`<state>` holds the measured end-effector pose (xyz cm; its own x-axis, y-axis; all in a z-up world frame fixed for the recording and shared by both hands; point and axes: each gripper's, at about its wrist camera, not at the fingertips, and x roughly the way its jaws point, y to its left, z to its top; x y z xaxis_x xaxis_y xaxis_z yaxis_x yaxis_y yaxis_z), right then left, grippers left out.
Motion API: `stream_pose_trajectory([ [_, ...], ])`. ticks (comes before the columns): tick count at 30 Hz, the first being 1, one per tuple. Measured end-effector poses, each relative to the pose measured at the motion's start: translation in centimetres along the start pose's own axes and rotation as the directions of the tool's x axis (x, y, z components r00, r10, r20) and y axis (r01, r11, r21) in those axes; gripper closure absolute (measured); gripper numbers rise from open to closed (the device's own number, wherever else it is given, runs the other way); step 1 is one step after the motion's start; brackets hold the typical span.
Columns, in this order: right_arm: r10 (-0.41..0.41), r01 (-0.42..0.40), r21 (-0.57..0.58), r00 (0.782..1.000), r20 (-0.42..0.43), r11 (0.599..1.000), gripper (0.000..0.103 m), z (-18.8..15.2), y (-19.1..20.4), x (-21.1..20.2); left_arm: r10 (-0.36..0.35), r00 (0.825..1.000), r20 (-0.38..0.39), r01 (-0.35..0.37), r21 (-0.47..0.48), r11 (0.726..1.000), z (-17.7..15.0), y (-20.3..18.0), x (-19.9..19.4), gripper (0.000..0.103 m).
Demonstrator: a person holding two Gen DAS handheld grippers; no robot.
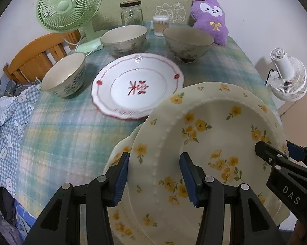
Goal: Organize plates and bowls
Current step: 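Lift the two stacked yellow plates with both tools, then carry the stacked yellow plates toward the red-rimmed white plate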
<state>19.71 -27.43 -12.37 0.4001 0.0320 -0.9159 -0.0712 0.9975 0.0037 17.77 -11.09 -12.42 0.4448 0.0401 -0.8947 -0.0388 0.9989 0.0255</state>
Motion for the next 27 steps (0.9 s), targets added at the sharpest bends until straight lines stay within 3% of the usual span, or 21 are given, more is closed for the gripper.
stream_pose_trajectory([
  [15,0.006,-0.005,0.025,0.999,-0.044,1.000,0.049,-3.4,3.2,1.2,0.012,0.999,-0.041,-0.011,0.017,1.000,-3.7,2.7,0.7,0.053],
  [27,0.019,-0.016,0.053,0.998,-0.058,0.998,0.049,-3.3,2.8,2.5,0.056,0.998,-0.017,-0.054,0.069,0.996,-3.1,2.0,1.4,0.053],
])
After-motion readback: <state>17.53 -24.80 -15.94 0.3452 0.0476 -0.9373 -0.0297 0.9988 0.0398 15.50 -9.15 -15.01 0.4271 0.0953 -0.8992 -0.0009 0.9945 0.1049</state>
